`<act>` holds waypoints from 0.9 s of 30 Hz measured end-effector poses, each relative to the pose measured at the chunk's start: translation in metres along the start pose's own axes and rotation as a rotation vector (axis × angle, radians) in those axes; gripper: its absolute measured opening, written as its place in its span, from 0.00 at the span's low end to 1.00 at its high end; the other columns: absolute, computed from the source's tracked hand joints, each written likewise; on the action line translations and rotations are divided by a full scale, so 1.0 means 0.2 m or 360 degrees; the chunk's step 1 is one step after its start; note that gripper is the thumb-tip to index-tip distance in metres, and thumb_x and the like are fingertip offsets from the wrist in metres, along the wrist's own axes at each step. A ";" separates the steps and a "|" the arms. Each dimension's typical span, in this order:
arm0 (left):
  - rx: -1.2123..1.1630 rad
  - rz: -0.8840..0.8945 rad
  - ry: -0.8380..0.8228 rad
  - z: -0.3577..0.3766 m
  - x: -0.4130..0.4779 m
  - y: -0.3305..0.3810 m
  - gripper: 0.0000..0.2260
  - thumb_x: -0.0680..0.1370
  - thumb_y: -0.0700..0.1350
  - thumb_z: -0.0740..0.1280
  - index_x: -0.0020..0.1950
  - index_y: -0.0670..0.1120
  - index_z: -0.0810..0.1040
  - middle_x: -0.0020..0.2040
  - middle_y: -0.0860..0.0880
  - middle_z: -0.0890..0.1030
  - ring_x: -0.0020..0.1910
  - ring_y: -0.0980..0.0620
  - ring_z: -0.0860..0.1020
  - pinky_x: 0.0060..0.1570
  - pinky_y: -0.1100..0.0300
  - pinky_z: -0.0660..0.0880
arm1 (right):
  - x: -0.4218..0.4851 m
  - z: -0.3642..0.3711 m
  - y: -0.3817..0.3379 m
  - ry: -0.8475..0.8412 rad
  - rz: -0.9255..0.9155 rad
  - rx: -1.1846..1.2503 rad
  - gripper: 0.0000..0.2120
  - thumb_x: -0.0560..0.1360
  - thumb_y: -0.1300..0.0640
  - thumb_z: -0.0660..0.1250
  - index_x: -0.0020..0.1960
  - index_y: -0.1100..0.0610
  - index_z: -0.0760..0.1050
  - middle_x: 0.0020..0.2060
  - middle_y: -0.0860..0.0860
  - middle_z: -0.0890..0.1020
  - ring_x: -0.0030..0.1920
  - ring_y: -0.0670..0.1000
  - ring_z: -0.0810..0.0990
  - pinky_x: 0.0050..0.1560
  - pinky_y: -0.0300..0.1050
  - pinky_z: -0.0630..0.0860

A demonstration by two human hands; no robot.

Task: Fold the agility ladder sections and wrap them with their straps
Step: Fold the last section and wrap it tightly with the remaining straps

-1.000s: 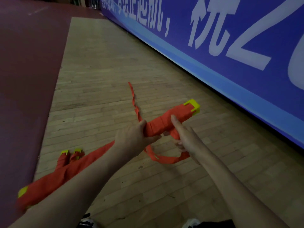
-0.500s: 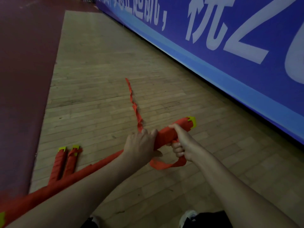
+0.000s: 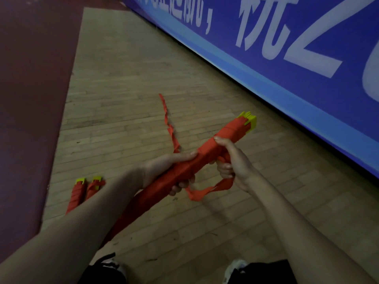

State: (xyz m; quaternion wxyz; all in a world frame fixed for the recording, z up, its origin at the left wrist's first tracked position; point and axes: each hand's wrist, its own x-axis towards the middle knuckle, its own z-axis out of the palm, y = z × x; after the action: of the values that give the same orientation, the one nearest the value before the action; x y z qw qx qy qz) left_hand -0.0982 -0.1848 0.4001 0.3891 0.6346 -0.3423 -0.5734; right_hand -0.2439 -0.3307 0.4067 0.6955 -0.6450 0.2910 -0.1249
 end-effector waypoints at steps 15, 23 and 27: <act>-0.0099 -0.0071 0.0022 -0.01 -0.08 0.05 0.30 0.61 0.72 0.71 0.39 0.45 0.73 0.30 0.48 0.70 0.26 0.52 0.67 0.25 0.64 0.66 | -0.05 -0.07 -0.03 -0.0175 0.0066 -0.0310 0.14 0.75 0.65 0.55 0.44 0.66 0.80 0.31 0.57 0.82 0.31 0.54 0.79 0.34 0.41 0.77; -0.0017 -0.0154 0.0031 0.01 -0.08 0.10 0.33 0.59 0.70 0.72 0.44 0.43 0.75 0.33 0.47 0.73 0.28 0.53 0.70 0.28 0.63 0.68 | -0.03 -0.04 0.00 -0.0152 0.0030 -0.0082 0.21 0.79 0.56 0.54 0.41 0.67 0.80 0.33 0.65 0.80 0.30 0.58 0.78 0.33 0.44 0.76; 0.0060 -0.0105 0.0118 0.02 -0.09 0.12 0.27 0.68 0.69 0.66 0.43 0.43 0.75 0.34 0.46 0.74 0.29 0.51 0.70 0.29 0.61 0.67 | -0.03 -0.07 -0.01 -0.0273 0.0166 -0.0110 0.16 0.75 0.66 0.50 0.48 0.67 0.77 0.34 0.61 0.82 0.32 0.55 0.80 0.38 0.46 0.77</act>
State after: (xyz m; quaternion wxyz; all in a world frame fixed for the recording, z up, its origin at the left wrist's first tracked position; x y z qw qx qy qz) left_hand -0.1033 -0.1803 0.4293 0.3705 0.6736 -0.3172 -0.5554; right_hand -0.2565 -0.3382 0.4095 0.7008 -0.6609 0.2676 -0.0226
